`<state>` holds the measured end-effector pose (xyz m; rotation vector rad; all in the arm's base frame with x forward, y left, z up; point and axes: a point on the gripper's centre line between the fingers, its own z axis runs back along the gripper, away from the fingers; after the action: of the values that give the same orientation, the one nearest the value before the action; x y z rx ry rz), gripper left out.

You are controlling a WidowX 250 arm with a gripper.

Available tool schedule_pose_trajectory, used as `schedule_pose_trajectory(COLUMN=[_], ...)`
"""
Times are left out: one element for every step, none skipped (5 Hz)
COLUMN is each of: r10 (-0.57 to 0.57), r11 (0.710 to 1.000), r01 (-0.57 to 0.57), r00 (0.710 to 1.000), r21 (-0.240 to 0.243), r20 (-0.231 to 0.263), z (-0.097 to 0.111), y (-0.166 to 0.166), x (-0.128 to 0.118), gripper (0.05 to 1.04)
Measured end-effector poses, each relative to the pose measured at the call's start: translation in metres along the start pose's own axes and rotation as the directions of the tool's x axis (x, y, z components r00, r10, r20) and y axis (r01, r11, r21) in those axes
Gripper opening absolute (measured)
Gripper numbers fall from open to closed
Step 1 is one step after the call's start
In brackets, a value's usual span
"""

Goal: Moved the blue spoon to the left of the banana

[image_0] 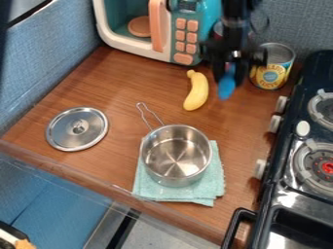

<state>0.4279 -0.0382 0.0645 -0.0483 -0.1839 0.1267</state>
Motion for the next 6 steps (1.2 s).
schedule_pose_trajectory(r10=[0.022, 0.081, 0.046, -0.009, -0.071, -0.157], r11=[1.0, 0.996, 0.996, 0.995, 0.991, 0.978], r01=[-0.022, -0.077, -0.037, 0.023, 0.086, 0.174], r00=[1.0, 0.994, 0.993, 0.991, 0.987, 0.977], r21=[0.006, 0.051, 0.083, 0.099, 0.099, 0.111], r20=[-0.014, -0.073, -0.108, -0.132, -0.147, -0.147], z=[0.009, 0.0, -0.009, -0.02, -0.039, -0.057], y=[0.031, 0.094, 0.118, 0.129, 0.142, 0.146], x=[-0.006, -0.023, -0.037, -0.047, -0.054, -0.053], gripper=[0.416, 0.416, 0.416, 0.416, 0.416, 0.416])
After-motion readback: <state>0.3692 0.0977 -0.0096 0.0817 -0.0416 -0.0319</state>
